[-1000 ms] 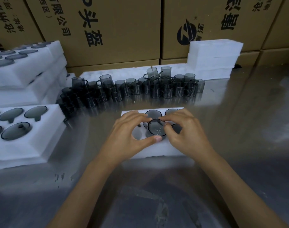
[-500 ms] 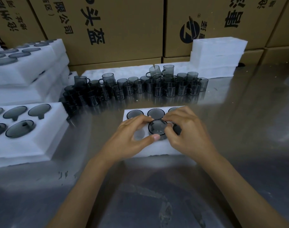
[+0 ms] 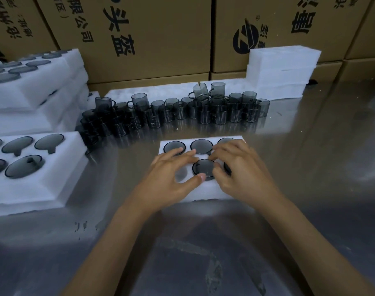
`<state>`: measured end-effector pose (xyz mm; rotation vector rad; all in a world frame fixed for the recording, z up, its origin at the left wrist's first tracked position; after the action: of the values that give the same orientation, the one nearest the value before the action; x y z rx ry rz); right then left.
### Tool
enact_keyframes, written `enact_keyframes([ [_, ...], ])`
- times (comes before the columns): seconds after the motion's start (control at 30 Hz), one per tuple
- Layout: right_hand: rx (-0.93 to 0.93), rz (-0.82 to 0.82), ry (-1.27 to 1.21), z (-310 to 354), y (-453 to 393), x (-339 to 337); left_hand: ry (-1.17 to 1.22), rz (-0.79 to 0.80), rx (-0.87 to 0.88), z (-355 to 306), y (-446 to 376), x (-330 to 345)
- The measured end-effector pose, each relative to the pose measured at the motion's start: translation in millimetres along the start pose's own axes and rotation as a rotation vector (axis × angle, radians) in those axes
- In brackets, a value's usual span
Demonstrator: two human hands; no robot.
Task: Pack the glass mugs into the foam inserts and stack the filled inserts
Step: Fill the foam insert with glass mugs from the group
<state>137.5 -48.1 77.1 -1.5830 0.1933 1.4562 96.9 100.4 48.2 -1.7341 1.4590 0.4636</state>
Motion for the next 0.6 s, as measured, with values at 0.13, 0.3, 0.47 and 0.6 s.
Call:
enact_keyframes([
  [0.13, -0.042, 0.038, 0.083, 1.8, 0.8, 5.2, 0.043, -0.051, 0.02, -5.1, -0.1, -4.9],
  [0.3, 0.07, -0.114, 0.036, -24.4, -2.6, -10.5, 0.523, -0.223, -0.08, 13.4, -0.4, -24.1],
  [0.47, 0.445, -0.238, -0.394, -103.1, 7.0, -1.8, 0.527, -0.554, -0.253, 78.8, -14.3, -57.8],
  [0.6, 0.838, -0.208, -0.81, -140.8, 21.3, 39.4, 0.416, -0.515, -0.509, 145.0, -50.3, -55.5],
])
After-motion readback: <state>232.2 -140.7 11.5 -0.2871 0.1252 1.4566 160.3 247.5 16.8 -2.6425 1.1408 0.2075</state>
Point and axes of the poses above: each hand's wrist, its own y-axis away from the middle knuckle, its own x-axis out of the palm, z = x × y, the point moved 9 cm from there along -y, towards the middle knuckle, and after that the axes turned 11 degrees about y, right-handed, at the moved point
